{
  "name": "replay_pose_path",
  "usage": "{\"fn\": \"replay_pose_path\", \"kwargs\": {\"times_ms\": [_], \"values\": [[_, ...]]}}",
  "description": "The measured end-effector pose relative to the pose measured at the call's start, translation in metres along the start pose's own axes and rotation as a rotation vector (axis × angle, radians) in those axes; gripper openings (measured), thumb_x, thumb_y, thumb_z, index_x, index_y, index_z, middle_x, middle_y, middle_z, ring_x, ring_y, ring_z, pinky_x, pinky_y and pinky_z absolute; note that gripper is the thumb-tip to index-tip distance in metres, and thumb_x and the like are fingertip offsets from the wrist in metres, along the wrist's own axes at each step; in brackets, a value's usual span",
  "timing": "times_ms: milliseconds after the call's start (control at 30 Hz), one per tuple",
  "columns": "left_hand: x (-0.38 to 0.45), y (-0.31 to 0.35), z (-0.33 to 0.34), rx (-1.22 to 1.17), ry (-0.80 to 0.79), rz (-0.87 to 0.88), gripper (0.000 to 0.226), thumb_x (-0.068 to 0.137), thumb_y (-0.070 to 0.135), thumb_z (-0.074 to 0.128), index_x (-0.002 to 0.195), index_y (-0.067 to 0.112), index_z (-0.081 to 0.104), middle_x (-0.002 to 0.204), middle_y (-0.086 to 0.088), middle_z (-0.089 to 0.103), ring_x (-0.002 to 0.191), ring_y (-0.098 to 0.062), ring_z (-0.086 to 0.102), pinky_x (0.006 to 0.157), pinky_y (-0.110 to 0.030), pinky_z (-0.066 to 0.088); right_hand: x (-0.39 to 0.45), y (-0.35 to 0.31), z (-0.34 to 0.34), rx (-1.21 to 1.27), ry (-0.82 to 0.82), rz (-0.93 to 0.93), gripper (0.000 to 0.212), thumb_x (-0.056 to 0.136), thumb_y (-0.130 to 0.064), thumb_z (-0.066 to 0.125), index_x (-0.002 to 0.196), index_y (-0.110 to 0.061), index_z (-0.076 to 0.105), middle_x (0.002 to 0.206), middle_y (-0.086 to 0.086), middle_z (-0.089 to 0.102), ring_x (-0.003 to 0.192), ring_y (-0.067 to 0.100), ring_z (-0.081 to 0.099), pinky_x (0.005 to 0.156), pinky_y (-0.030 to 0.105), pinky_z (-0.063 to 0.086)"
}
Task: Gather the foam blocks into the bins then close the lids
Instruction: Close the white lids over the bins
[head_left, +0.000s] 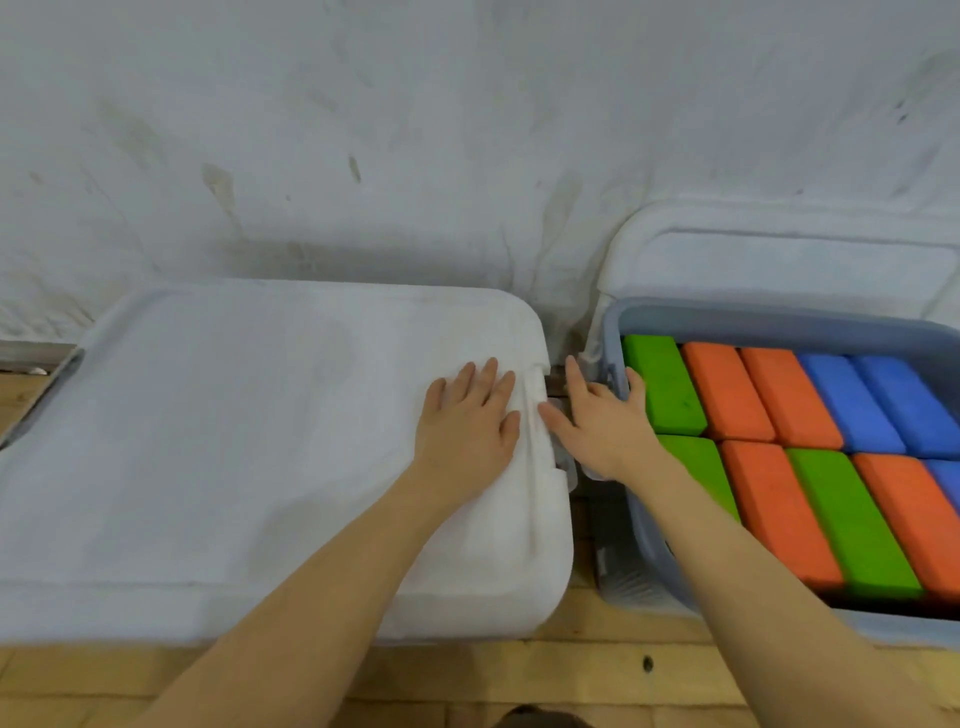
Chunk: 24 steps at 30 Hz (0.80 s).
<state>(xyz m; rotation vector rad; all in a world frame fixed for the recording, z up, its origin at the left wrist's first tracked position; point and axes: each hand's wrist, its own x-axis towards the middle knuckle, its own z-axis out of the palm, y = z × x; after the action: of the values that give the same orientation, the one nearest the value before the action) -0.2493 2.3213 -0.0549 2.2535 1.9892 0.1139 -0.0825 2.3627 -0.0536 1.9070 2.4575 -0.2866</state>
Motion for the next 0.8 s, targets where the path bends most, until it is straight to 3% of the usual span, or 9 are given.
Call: {"fn": "replay_pose_path", "kwargs": {"times_ms": [267, 500, 667, 800], "values": [[-0.006, -0.017, 0.003, -0.003, -0.042, -0.005, 0.054, 0.097, 0.051, 0.010, 0.148, 0.039, -0.002, 0.158, 0.011, -0.007, 0.145, -0.011, -0.008, 0.115, -0.045, -0.007, 0.004, -0.018, 0.013, 0.096, -0.029, 0.021, 0.063, 0.100, -0.046, 0.012, 0.150, -0.009, 0.011, 0.127, 0.009, 0.058, 0.130, 0.023, 0.042, 0.115, 0.052, -0.006], [-0.020, -0.046, -0.001, 0.018, -0.046, -0.029, 0.052, 0.097, 0.053, 0.010, 0.147, 0.044, -0.003, 0.157, 0.014, -0.006, 0.145, -0.011, -0.007, 0.116, -0.050, -0.005, -0.004, -0.053, 0.030, 0.281, 0.168, 0.109, 0.064, 0.097, -0.050, 0.030, 0.148, -0.013, 0.018, 0.130, 0.010, 0.053, 0.121, 0.027, 0.047, 0.110, 0.046, 0.014], [-0.020, -0.047, -0.004, -0.024, -0.035, -0.018, 0.052, 0.098, 0.051, 0.013, 0.148, 0.042, 0.003, 0.158, 0.012, -0.003, 0.145, -0.012, -0.005, 0.115, -0.051, -0.006, -0.016, -0.066, 0.019, 0.448, 0.323, 0.073, 0.066, 0.093, -0.039, 0.051, 0.146, -0.010, 0.025, 0.149, 0.007, 0.032, 0.136, 0.024, 0.031, 0.110, 0.035, 0.013], [-0.022, -0.047, -0.003, -0.050, -0.027, -0.005, 0.053, 0.098, 0.049, 0.018, 0.149, 0.039, 0.006, 0.158, 0.012, -0.002, 0.145, -0.013, -0.005, 0.113, -0.051, -0.007, -0.023, -0.071, 0.019, 0.509, 0.311, 0.160, 0.061, 0.090, -0.042, 0.056, 0.141, -0.013, 0.039, 0.141, 0.005, 0.045, 0.129, 0.021, 0.039, 0.109, 0.035, 0.021]]}}
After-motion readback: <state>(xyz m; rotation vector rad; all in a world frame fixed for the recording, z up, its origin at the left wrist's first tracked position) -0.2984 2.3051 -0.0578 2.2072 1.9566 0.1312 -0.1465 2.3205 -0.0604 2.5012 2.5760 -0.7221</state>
